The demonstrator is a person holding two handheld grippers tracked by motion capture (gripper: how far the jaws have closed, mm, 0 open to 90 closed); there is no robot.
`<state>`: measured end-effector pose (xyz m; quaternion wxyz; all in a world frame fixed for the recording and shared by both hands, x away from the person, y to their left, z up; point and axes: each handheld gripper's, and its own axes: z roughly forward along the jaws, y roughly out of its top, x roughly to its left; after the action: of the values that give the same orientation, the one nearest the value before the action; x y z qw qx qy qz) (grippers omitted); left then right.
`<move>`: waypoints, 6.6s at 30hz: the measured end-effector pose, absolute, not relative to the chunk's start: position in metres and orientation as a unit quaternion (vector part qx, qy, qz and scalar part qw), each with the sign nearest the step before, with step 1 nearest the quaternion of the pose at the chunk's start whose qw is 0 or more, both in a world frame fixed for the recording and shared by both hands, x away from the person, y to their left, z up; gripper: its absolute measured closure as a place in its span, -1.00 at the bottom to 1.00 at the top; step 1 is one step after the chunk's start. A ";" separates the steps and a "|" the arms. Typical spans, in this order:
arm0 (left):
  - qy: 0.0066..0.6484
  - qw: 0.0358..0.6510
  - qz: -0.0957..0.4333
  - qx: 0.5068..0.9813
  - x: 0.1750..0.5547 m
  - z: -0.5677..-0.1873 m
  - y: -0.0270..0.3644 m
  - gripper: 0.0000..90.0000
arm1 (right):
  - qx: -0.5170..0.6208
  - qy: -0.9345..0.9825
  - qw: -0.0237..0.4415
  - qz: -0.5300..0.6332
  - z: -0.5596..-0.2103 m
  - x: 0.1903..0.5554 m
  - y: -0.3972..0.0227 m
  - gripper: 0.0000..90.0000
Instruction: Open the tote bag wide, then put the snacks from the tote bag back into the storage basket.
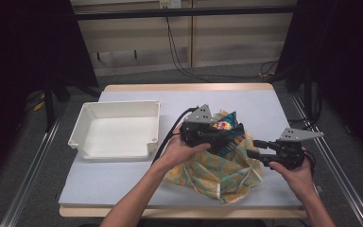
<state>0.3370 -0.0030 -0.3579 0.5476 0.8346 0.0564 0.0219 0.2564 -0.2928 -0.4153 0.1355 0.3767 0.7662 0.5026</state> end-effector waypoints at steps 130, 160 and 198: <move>0.212 0.616 0.158 0.742 0.389 -0.246 0.163 1.00 | 0.340 0.766 0.120 0.531 -0.438 0.215 -0.251 -0.37; 0.300 0.566 0.208 0.739 0.404 -0.252 0.225 1.00 | 0.335 0.768 0.121 0.533 -0.438 0.209 -0.252 -0.43; 0.377 0.509 0.238 0.737 0.448 -0.298 0.224 1.00 | 0.322 0.773 0.118 0.533 -0.442 0.215 -0.251 -0.48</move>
<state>0.4485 0.2237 -0.2981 0.5087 0.7366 0.3769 0.2380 0.2149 -0.2507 -0.4425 0.1177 0.3219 0.7735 0.5331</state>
